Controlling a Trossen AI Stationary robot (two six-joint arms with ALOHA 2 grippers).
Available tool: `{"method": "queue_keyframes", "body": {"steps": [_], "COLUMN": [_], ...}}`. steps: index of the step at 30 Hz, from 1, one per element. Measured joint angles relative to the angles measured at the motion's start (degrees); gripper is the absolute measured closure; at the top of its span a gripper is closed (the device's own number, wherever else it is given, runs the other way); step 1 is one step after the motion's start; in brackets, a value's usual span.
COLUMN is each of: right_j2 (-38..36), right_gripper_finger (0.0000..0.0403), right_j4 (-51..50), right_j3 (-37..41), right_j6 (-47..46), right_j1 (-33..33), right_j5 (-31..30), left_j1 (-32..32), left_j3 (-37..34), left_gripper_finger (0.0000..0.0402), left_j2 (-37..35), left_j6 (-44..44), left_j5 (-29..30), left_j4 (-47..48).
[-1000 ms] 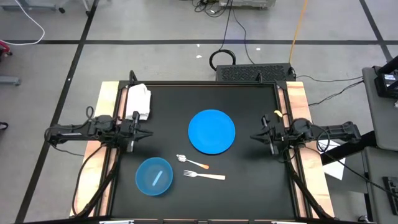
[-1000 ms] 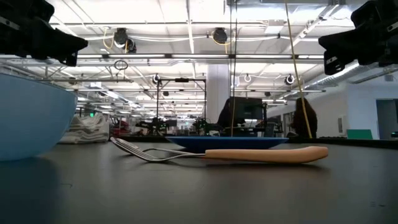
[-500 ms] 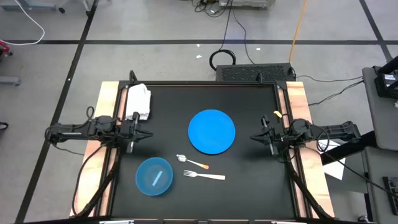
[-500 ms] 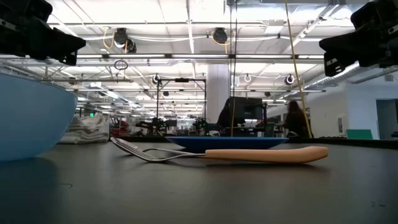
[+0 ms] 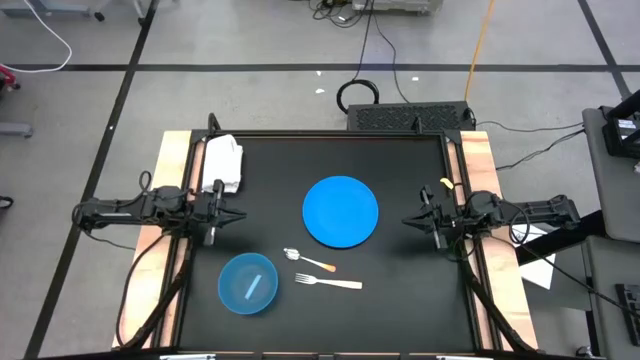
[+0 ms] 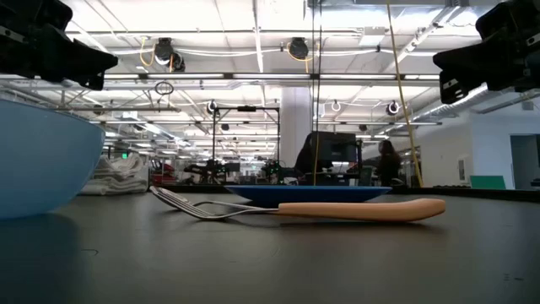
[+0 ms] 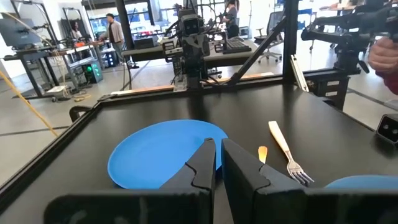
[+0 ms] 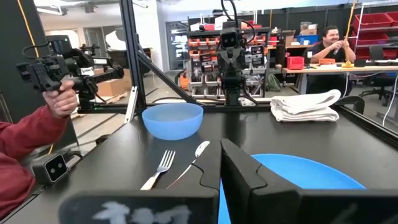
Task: Set table place
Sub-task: Put the blue bowl on the blue plate on the table
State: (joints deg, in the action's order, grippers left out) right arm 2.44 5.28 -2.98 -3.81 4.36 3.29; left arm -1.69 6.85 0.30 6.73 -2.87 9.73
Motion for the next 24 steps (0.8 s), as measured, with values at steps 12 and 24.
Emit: {"method": "queue_keyframes", "body": {"steps": [12, 24], "right_j2": [0.00, 0.00], "right_gripper_finger": [0.0403, 0.0403], "right_j4": [0.02, 0.02], "right_j3": [0.04, 0.04], "right_j6": [0.00, -0.01], "right_j1": [0.00, 0.00], "right_j5": [0.00, 0.00], "left_j1": [0.00, -0.04], "left_j3": [0.00, 0.00], "left_gripper_finger": [0.0369, 0.0369], "left_j2": [0.02, 0.02], "left_j6": [-3.94, -6.50], "left_j5": [0.00, -0.02], "left_j4": [-1.26, -4.07]}}
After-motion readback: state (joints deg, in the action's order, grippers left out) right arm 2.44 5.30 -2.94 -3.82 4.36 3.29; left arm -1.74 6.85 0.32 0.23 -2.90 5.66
